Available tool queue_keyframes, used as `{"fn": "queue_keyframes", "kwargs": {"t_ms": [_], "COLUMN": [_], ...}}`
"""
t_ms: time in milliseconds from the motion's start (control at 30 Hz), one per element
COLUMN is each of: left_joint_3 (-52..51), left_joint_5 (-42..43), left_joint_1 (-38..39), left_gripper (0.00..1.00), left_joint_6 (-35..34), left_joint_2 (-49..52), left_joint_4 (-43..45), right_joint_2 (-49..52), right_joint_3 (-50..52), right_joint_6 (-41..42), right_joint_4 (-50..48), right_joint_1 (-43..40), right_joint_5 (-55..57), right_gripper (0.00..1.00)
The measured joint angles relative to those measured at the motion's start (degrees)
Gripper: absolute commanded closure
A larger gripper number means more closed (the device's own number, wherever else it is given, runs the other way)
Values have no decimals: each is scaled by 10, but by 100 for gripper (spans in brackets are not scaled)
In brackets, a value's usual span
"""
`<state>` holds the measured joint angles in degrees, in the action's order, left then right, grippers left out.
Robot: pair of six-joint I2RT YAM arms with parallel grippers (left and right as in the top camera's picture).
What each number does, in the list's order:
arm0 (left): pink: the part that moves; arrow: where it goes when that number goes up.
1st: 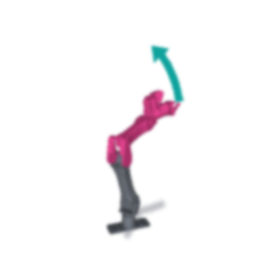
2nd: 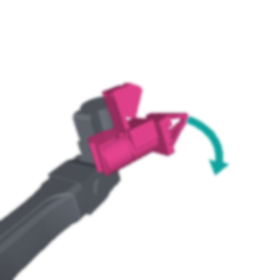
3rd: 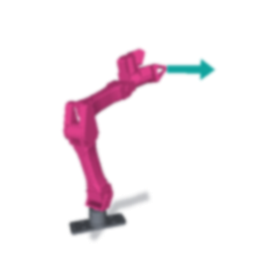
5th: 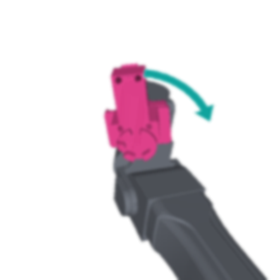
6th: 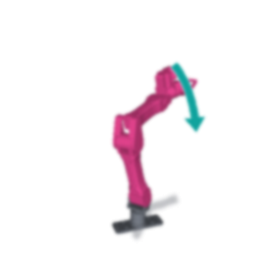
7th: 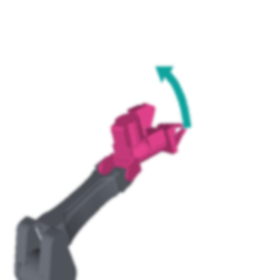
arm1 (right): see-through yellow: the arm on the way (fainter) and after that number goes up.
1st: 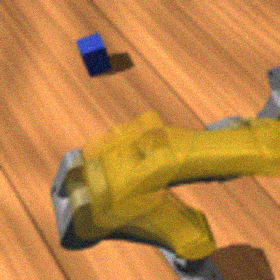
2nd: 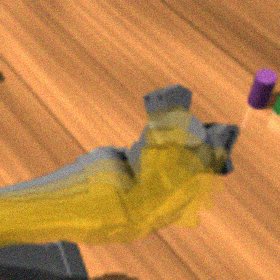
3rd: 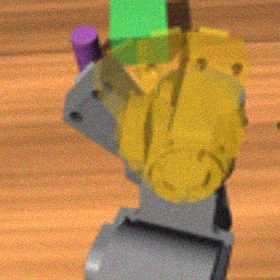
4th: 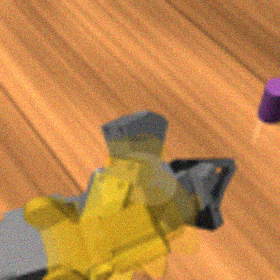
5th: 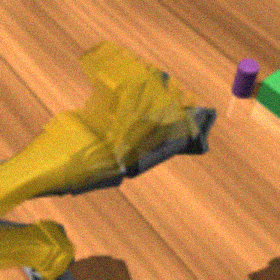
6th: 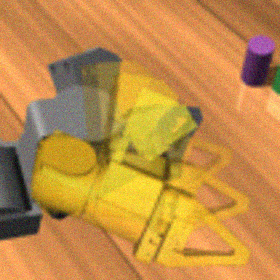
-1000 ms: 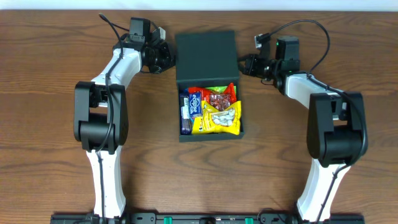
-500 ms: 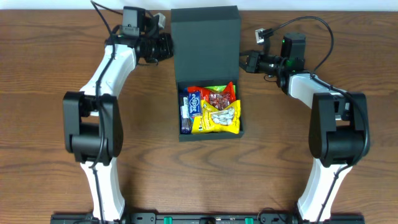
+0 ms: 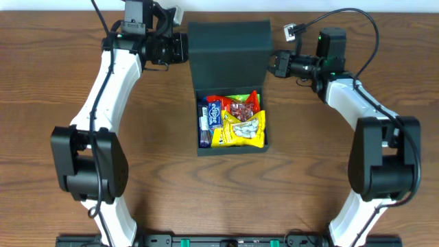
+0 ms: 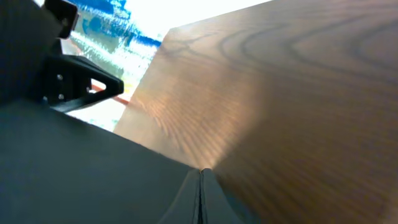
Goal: Pack container
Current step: 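Press the lid down flat with both grippers over the box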
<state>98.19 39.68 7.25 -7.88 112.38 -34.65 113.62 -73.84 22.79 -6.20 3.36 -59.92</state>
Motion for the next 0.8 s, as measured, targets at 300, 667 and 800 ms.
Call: {"fn": "queue_keyframes", "kwargs": {"t_ms": [300, 667, 800], "left_joint_3": [0, 0, 0], "left_joint_5": [0, -31, -35], "left_joint_1": [1, 1, 1], "left_gripper": [94, 94, 94], "left_joint_6": [54, 71, 76], "left_joint_2": [-16, -16, -16], "left_joint_4": [-93, -160, -176], "right_joint_2": [-25, -25, -25], "right_joint_3": [-3, -3, -3], "right_joint_6": [-68, -105, -108], "right_joint_4": [143, 226, 237], "right_joint_1": [3, 3, 3], "right_joint_5": [-9, 19, 20], "right_gripper": [99, 99, 98]}}
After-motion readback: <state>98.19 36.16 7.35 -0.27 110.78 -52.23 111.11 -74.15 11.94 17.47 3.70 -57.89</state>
